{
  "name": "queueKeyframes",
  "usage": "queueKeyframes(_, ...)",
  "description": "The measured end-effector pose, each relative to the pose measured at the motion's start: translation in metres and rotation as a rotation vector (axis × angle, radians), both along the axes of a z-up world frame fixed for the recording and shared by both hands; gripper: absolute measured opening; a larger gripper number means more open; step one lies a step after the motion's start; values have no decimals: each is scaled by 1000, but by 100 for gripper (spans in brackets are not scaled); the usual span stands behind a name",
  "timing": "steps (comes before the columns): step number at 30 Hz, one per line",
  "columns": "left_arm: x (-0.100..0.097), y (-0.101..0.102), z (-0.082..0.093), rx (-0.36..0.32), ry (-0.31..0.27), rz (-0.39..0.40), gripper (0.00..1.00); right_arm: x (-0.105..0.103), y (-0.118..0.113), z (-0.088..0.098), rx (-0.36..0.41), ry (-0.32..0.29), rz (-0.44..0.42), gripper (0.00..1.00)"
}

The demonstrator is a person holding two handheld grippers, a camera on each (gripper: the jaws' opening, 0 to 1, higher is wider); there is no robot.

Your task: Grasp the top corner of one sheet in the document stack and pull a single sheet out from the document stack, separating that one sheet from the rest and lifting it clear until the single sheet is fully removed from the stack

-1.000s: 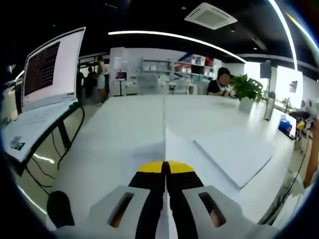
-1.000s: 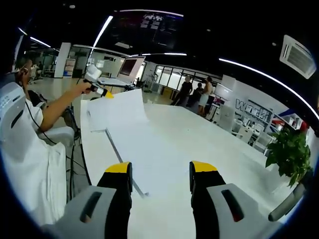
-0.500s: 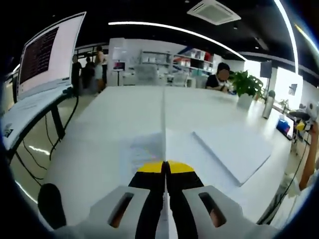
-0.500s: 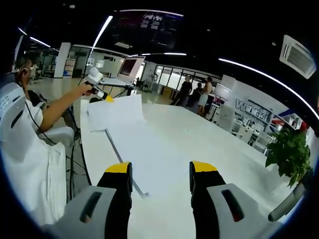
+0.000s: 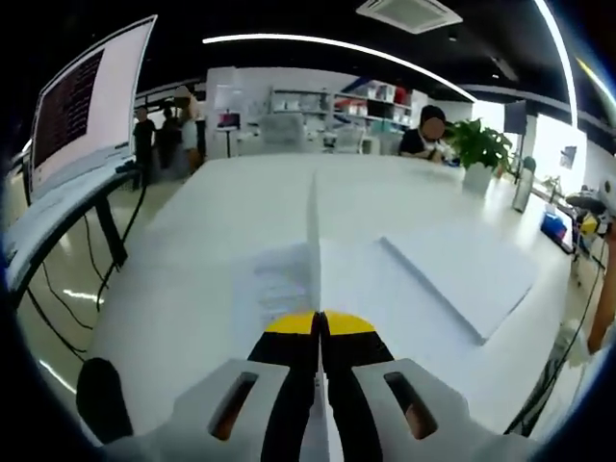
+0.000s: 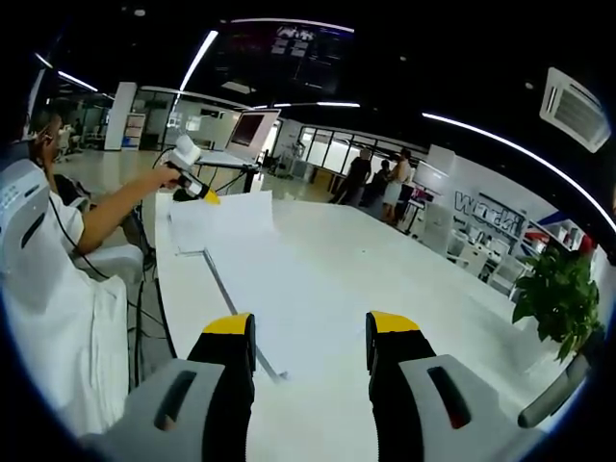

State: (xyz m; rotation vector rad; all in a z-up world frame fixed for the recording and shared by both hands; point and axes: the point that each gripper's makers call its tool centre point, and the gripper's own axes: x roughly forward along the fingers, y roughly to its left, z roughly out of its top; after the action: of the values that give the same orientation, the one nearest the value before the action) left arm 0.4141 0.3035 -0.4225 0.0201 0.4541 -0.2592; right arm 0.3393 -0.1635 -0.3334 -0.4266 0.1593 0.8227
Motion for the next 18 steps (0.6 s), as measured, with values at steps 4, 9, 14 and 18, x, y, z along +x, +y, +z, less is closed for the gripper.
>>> queueKeyframes(4,1,2,-3,15,8,0,3,0,0,0,0,-1,0,46)
queueKeyframes(9,4,7,-8,47,17,6,3,0,-1,0,0,0,-1,46)
queueKeyframes(14,5,10,-13,85,23,5,4,0,-1,1,1,-1,0,46)
queueKeyframes(18,4,9,-15,124,22,-8,7,1,-1,1,0,-1,-1,46)
